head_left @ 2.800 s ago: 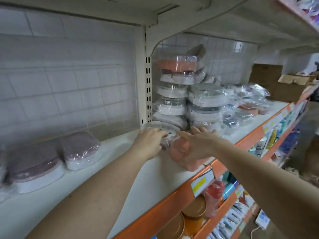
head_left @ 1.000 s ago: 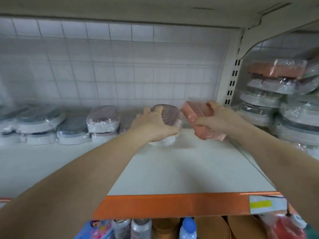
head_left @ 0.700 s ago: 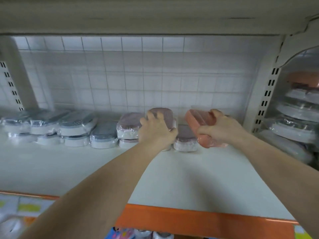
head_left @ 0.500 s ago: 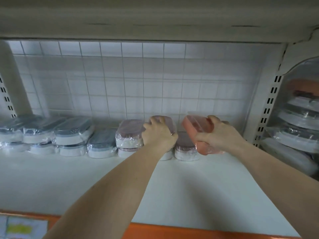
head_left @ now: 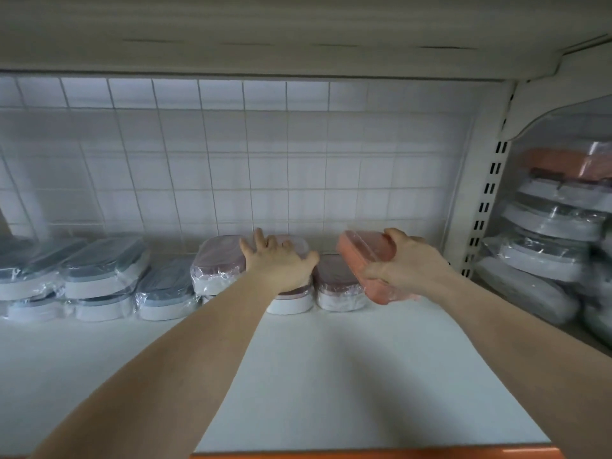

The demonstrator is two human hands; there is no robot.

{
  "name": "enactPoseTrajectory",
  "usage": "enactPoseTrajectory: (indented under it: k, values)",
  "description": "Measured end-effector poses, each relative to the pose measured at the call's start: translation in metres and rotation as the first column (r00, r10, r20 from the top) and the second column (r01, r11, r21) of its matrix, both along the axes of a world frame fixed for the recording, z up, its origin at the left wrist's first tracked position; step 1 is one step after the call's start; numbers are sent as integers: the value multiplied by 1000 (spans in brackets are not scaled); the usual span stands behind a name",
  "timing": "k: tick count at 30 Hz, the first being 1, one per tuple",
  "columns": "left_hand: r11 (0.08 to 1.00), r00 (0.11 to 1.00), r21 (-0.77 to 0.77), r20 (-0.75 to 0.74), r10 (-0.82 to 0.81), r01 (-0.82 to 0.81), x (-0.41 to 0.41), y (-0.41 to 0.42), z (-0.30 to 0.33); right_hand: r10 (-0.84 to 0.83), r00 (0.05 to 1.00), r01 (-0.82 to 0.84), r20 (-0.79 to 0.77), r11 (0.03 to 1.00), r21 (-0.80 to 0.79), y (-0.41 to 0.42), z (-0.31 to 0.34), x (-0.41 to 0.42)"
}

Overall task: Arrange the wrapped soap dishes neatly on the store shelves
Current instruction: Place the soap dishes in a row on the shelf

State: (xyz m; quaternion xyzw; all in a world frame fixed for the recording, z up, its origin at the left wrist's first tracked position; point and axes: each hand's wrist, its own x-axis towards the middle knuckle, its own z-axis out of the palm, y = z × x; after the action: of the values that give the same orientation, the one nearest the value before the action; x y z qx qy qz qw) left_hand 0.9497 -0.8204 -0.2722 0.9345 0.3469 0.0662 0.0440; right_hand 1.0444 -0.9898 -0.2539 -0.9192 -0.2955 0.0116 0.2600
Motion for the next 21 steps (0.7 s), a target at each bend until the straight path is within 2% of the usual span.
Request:
enactPoseTrajectory:
  k: [3,5,7,9,12,14,17,21]
  values:
    - [985,965,21,201,-171,170,-1,-19,6,56,998,-56,-9,998,-8,-8,4,-7]
    - [933,907,-73,272,-321,352,-1,-35,15,152,988,-152,14,988,3,-18,10,-10]
    - [827,866,-290,300,-399,481,-1,-47,26,294,955,-292,29,955,-41,-34,18,-15]
    - [713,845,-454,306,-438,534,0,-52,32,384,923,-385,-21,920,-80,-51,24,-19]
    - [571,814,-591,313,-489,570,3,-60,38,413,904,-420,-108,907,-41,-76,29,-14]
    - [507,782,-611,352,-515,609,9,-71,39,400,907,-404,-133,915,-8,-93,31,-9]
    - [563,756,-506,402,-517,654,25,-95,40,336,934,-335,-125,942,28,-118,35,-4]
    - [661,767,-423,507,-395,620,48,-120,33,87,980,-96,178,995,41,-154,43,9]
